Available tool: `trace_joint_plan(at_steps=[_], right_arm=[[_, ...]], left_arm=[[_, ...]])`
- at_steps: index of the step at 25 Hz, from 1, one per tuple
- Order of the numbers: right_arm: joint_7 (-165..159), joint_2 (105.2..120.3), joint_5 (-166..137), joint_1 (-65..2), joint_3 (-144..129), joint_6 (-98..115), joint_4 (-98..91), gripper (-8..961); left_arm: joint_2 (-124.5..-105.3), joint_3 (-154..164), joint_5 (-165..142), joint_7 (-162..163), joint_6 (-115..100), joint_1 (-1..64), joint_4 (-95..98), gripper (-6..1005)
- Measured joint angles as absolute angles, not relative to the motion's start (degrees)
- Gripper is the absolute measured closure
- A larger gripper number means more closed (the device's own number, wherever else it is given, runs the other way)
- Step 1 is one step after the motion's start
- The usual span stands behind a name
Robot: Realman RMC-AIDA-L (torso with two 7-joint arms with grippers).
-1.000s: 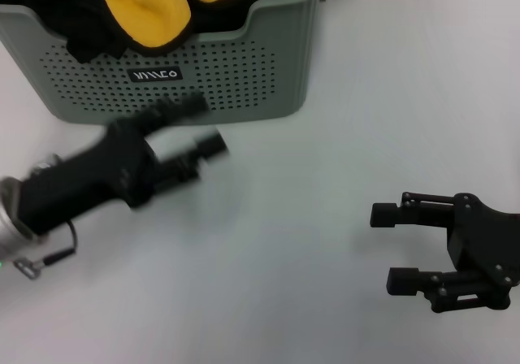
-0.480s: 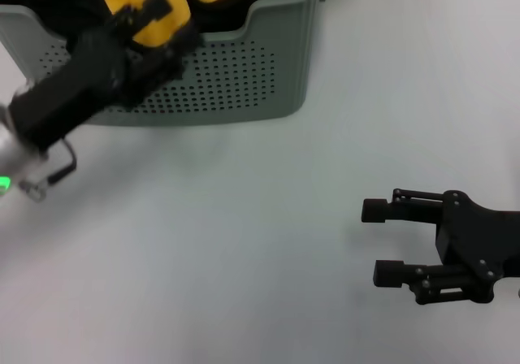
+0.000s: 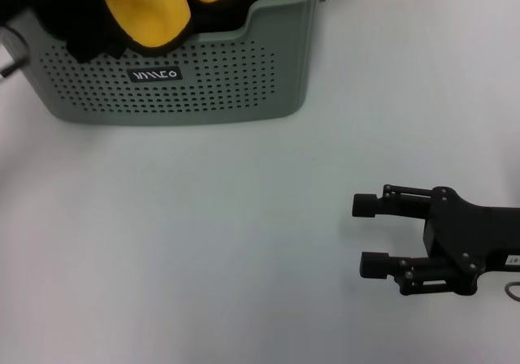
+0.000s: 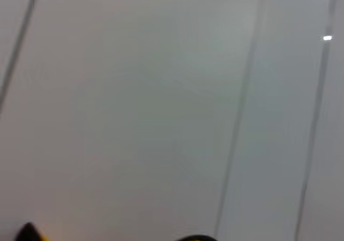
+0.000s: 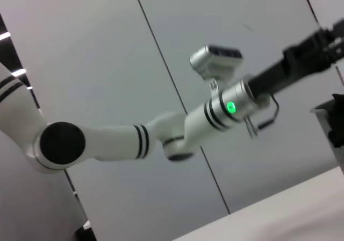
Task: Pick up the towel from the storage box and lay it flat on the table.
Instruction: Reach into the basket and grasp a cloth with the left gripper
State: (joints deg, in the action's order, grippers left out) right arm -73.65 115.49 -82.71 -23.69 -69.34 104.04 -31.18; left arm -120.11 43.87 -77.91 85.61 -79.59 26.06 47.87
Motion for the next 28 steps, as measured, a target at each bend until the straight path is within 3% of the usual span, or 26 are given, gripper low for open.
trace_joint_plan(at_steps=[9, 19, 28], right_arm=[[-73.65, 115.49, -82.71, -23.74, -69.2, 102.57, -31.11, 170], [-73.65, 115.48, -82.71, -24.16, -69.38, 101.72, -31.11, 170], [-73.65, 115.49, -82.7, -24.07, -69.26, 101.68, -31.11, 170]], left_arm=[[-120.01, 54.93, -92.14, 106.22, -63.96, 21.87, 67.55, 236], [-120.04, 62.9, -112.9, 125.09, -53.45, 24.38, 71.63, 237], [-120.06, 64.87, -109.72, 124.29, -52.71, 23.36, 73.17, 333]])
